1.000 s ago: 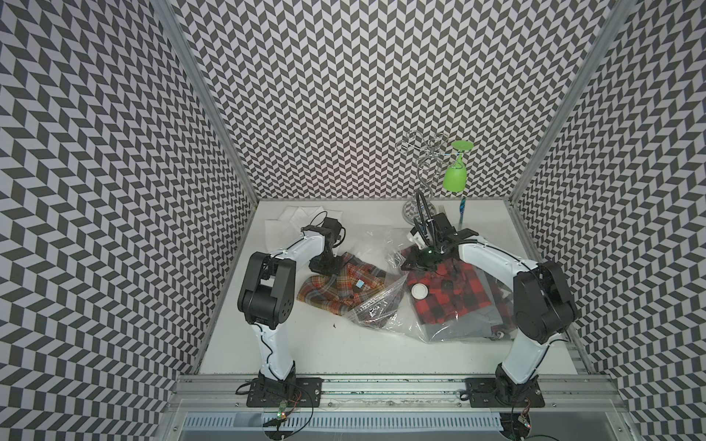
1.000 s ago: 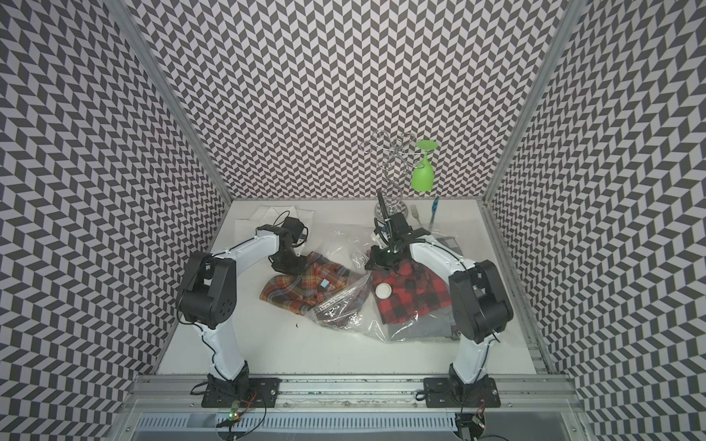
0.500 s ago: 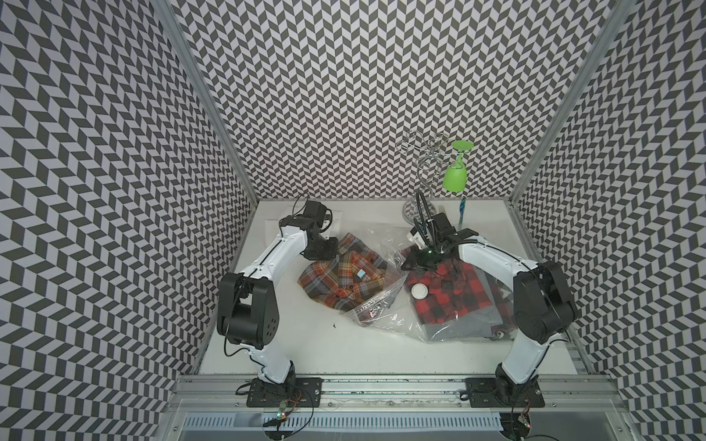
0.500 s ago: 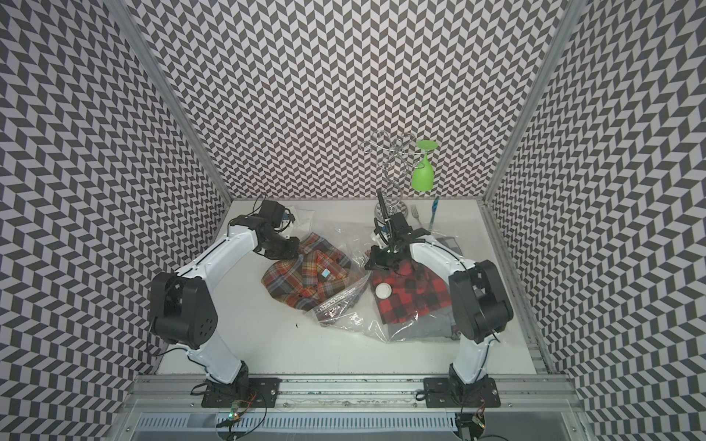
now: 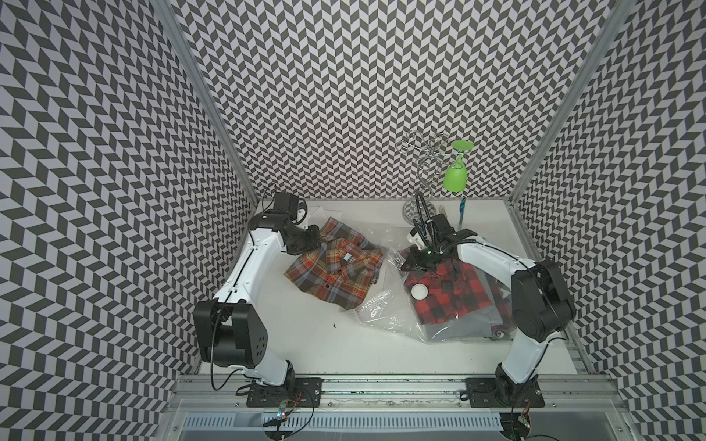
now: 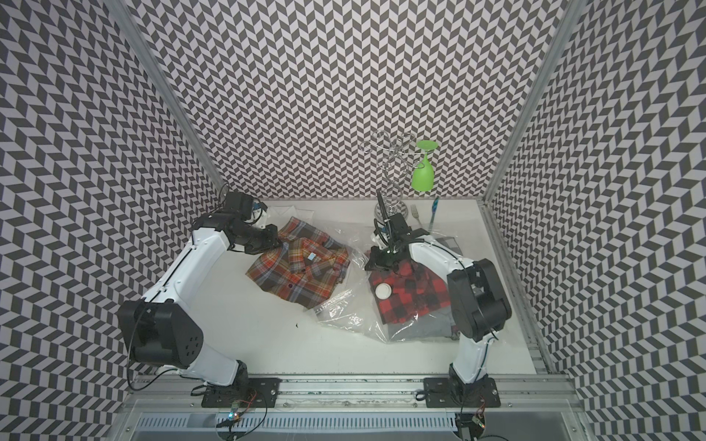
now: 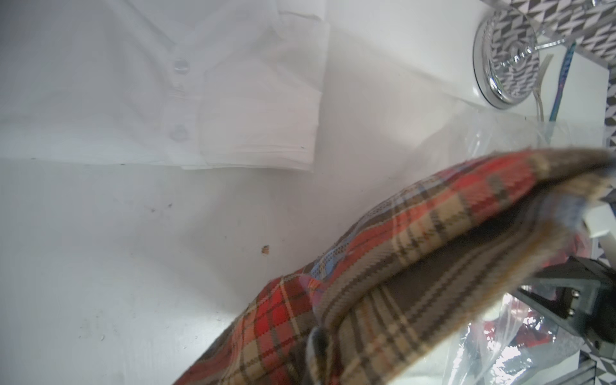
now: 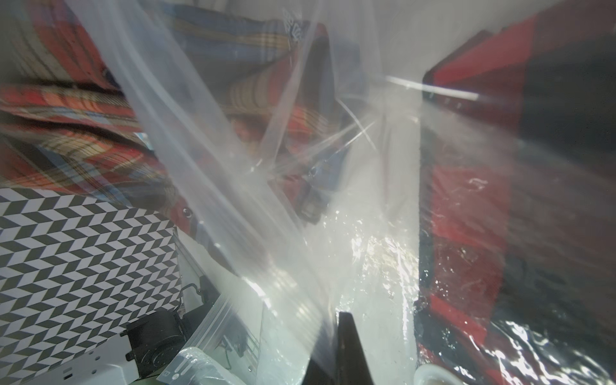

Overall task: Take the shirt out of the vacuum bag
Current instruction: Take out the shirt from the vacuum bag, then place the shirt at the corner of the board.

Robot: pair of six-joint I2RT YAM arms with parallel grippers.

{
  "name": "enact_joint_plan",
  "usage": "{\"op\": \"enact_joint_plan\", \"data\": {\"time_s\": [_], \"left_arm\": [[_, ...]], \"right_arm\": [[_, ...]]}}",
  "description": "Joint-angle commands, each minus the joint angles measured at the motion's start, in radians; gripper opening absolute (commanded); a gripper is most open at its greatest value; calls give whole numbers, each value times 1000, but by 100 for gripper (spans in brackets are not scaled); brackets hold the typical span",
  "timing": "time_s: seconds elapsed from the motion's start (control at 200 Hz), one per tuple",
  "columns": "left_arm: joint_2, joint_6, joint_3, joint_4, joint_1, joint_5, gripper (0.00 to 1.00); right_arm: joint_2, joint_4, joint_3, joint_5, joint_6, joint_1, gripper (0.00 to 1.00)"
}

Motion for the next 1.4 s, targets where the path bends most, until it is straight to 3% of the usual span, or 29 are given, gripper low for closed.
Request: {"op": "enact_joint_plan", "data": {"time_s": [0.0,0.14,0.375,0.601,1.021,1.191,1.397], "left_arm": [[-49,-25,42,5,45,-17,0],[-64,-46,65,26,95,14,0],[-70,-132,120,137,164,217,0],[-70,-305,163,290,196,386,0],[-84,-544,215,436,255,497,0],[-95,-718,158,599,302,534,0],[-75,-819,140,703,298,552,0]], "right_arm": [[15,16,23,4,-10,-1,0],[18,8,29,9,-14,-2,0],[23,3,26,13,-18,-1,0],[26,0,31,13,-21,-2,0],[28,12,22,7,-22,-1,0],[31,17,23,0,-26,-1,0],[35,26,20,-6,-26,-1,0]]}}
